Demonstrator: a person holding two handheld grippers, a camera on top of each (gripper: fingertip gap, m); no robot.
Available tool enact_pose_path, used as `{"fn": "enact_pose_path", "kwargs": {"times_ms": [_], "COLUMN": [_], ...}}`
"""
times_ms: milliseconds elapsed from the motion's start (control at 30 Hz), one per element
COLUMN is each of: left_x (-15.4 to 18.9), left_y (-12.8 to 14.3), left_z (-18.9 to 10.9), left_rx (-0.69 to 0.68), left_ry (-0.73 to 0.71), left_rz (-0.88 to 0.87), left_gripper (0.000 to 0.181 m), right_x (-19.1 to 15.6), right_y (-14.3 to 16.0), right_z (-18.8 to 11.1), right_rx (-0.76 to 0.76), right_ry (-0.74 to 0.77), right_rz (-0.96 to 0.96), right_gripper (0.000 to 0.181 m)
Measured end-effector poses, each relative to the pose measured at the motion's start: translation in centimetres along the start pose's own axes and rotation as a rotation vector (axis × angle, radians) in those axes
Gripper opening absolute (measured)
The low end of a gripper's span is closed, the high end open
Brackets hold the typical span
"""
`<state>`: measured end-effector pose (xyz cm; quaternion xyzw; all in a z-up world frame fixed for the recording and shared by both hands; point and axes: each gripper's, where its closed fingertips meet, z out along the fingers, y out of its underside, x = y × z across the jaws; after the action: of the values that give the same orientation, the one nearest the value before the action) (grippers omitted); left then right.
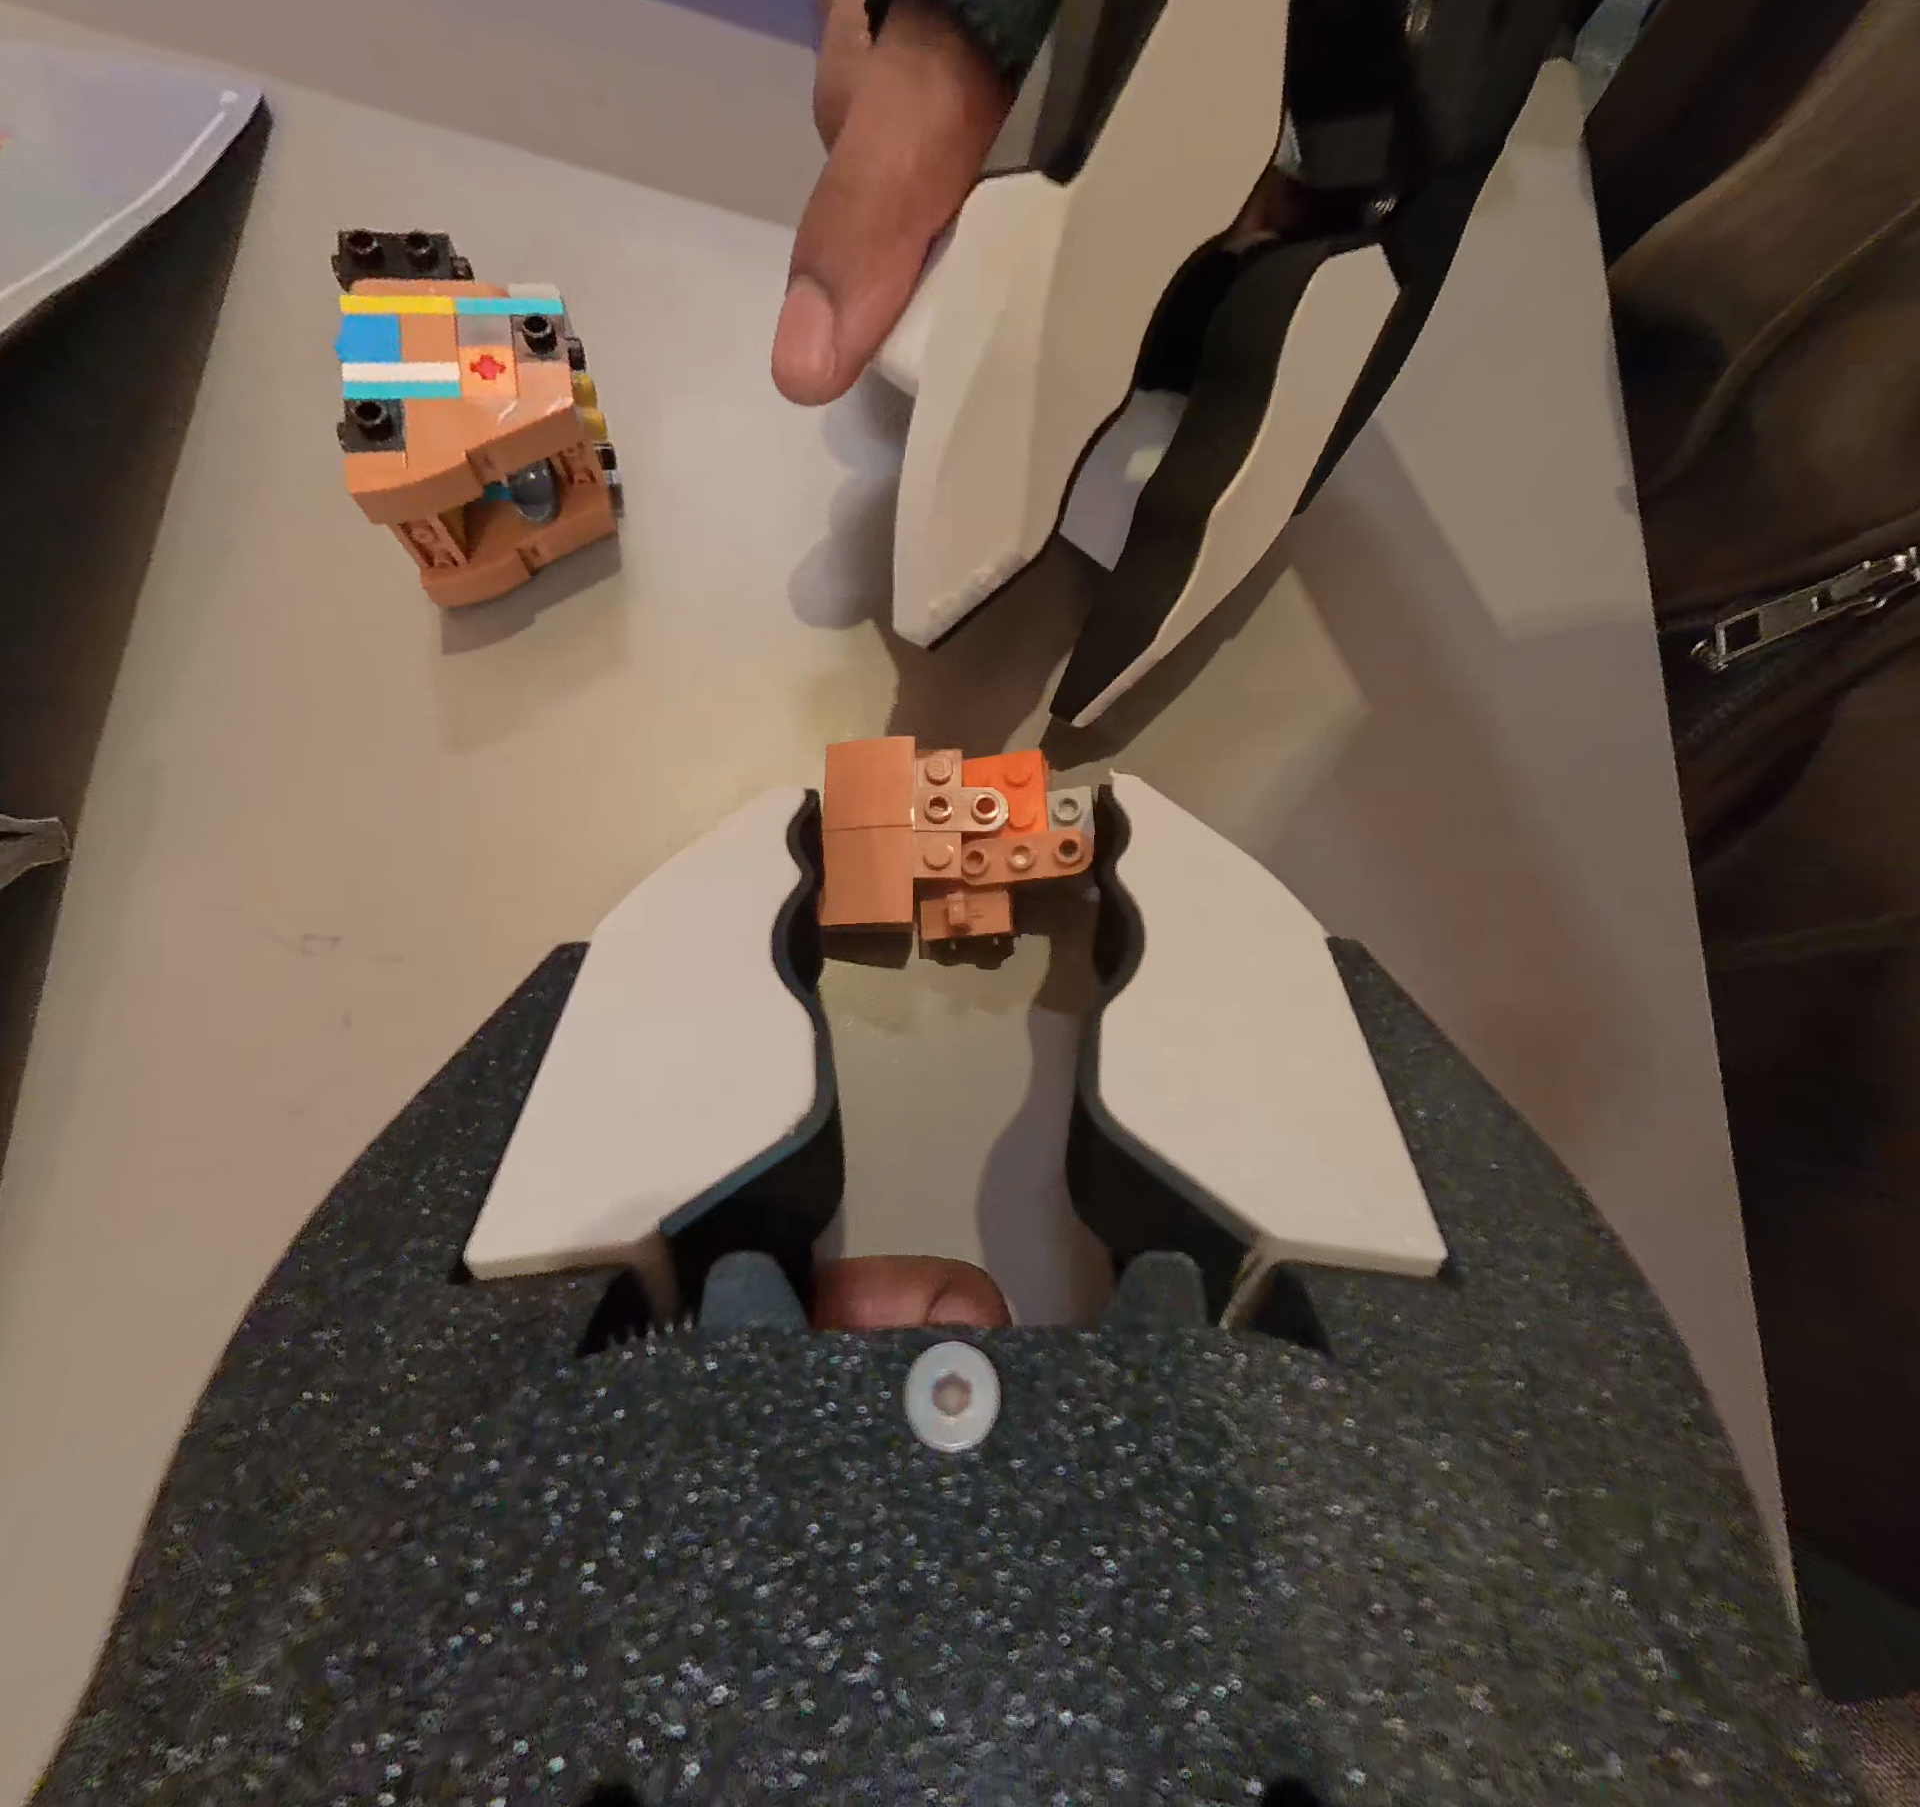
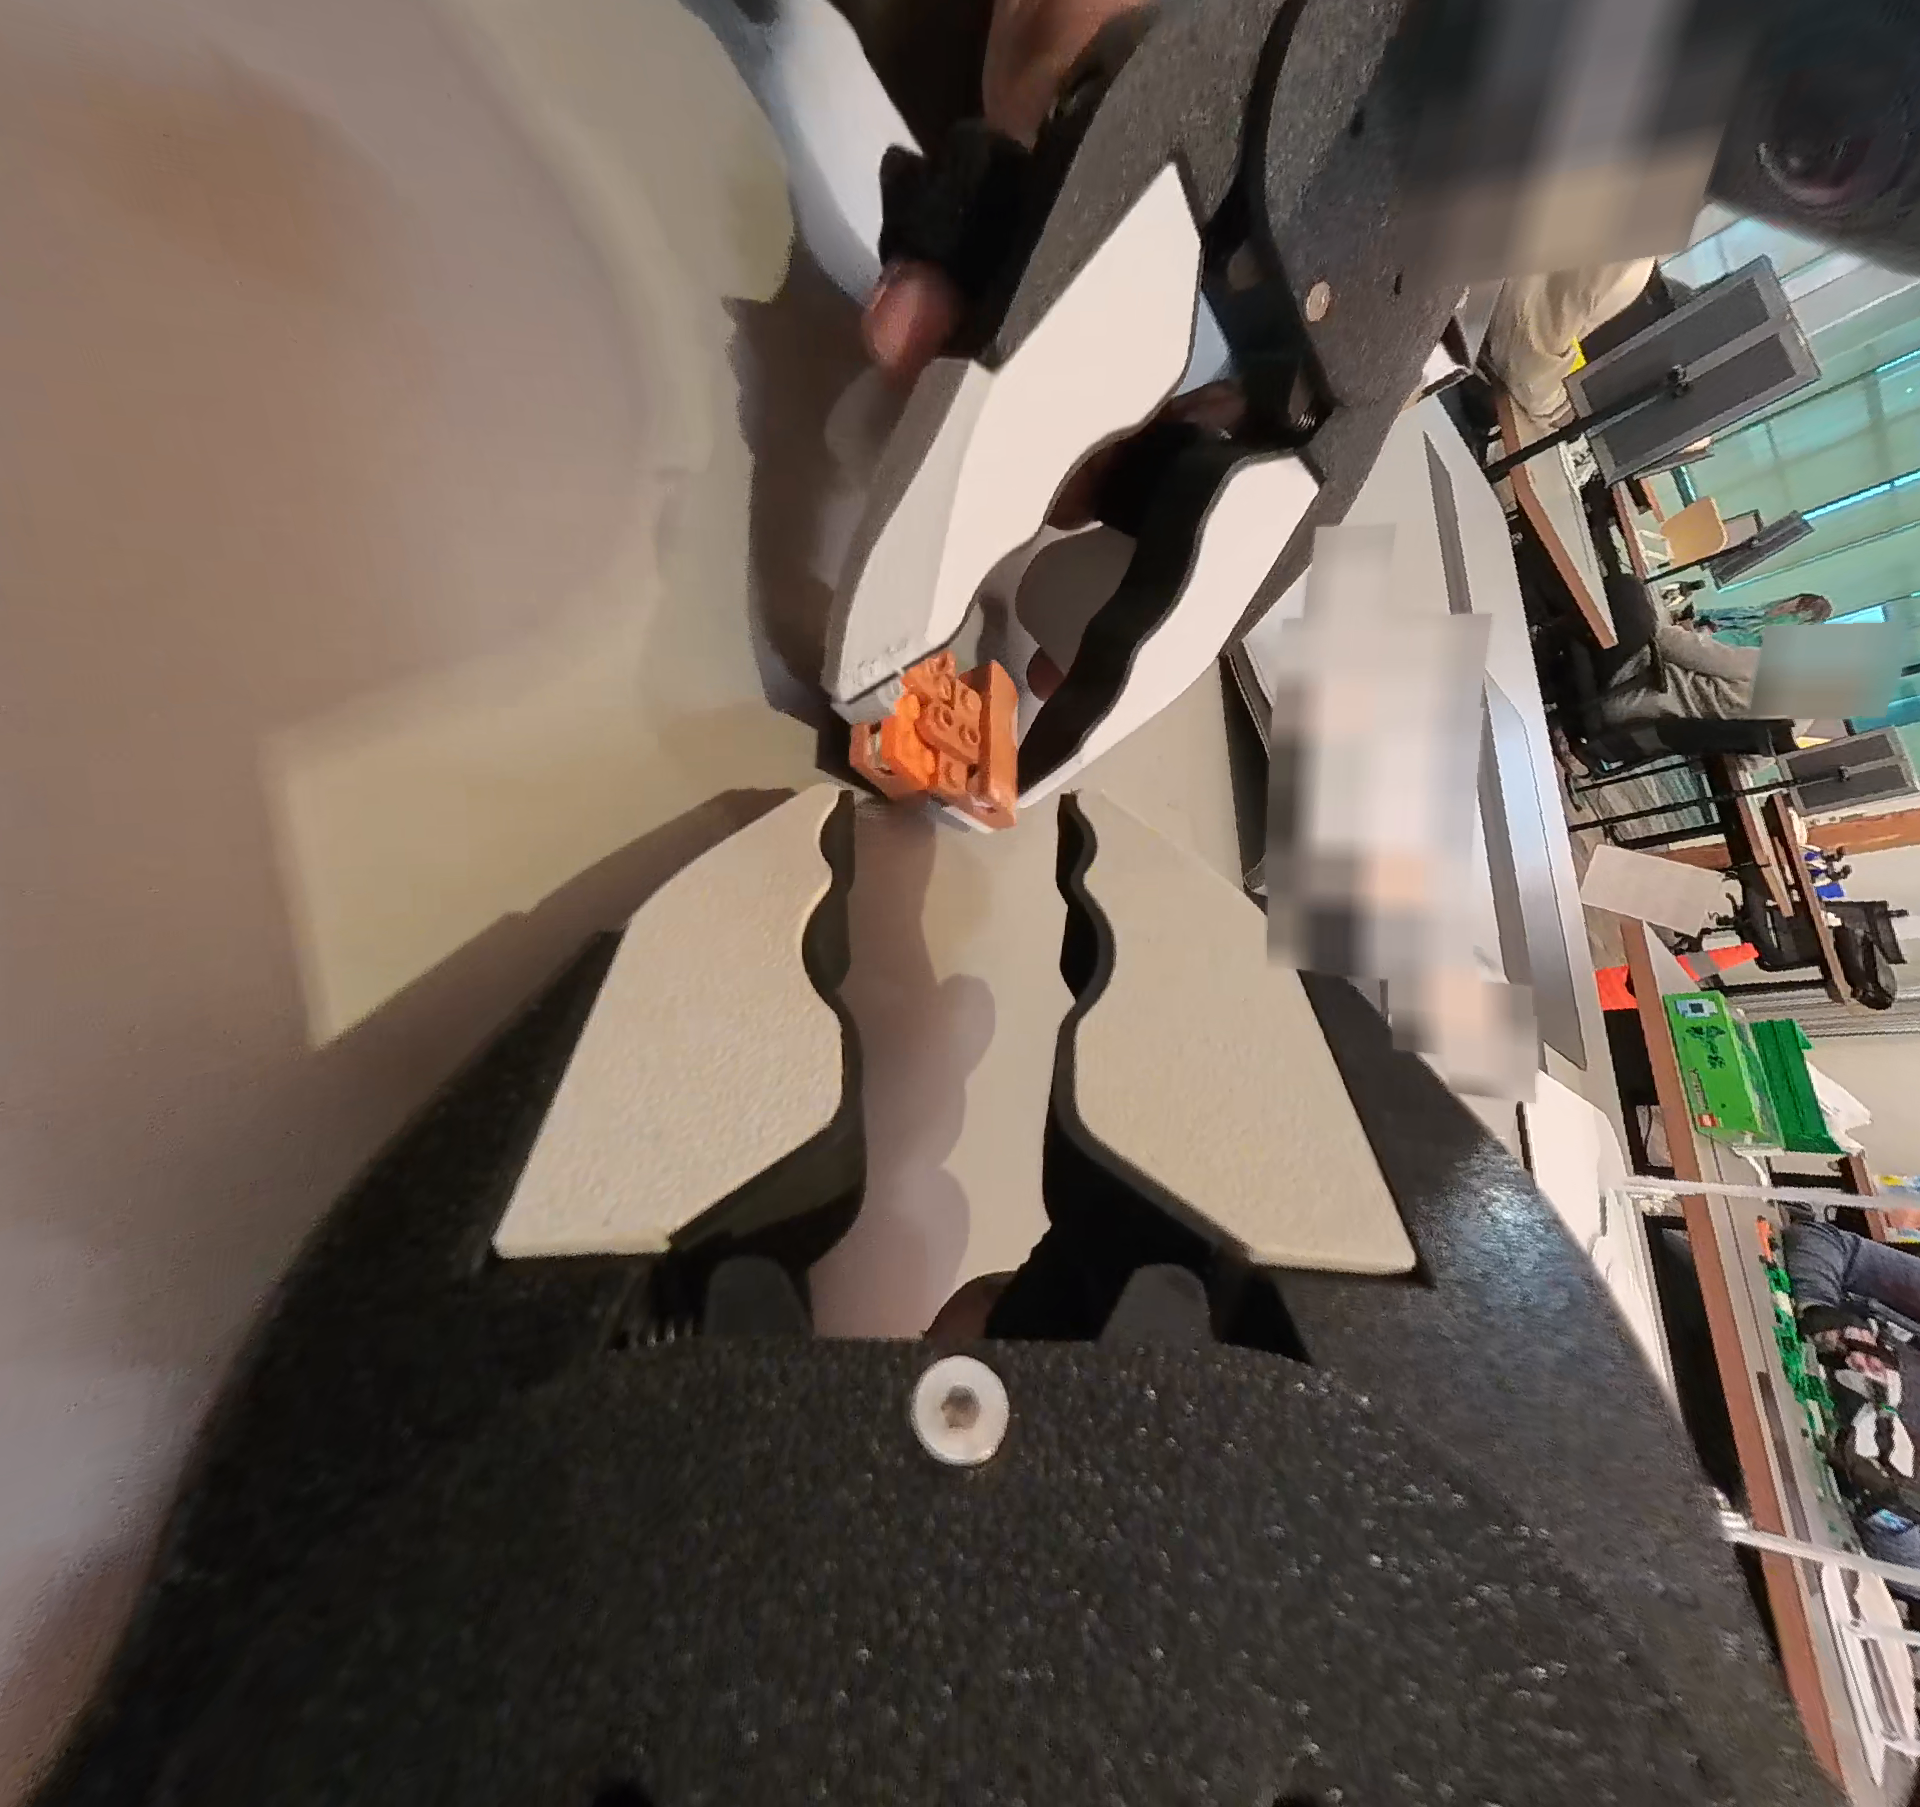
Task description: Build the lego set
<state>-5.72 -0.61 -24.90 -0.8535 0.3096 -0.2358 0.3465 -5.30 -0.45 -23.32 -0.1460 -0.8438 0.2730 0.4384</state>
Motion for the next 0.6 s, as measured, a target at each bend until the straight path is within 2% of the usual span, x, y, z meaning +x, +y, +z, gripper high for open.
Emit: {"fn": "enact_pose_path", "kwargs": {"times_ms": [300,600], "left_x": [0.7,0.8], "left_y": [0.6,1.6], "left_z": [0.1,0.1], "left_rx": [-0.081,-0.152], "left_ry": [-0.068,-0.12], "left_rz": [0.056,0.15], "left_gripper": [0.052,0.072], "right_x": [-0.1,-0.2], "right_y": [0.0,0.1], "right_z": [-0.2,-0.5], "right_rx": [-0.002,-0.001], "right_ry": [0.015,0.018], "right_rz": [-0.013,-0.006], "right_gripper": [0.036,0.036]}}
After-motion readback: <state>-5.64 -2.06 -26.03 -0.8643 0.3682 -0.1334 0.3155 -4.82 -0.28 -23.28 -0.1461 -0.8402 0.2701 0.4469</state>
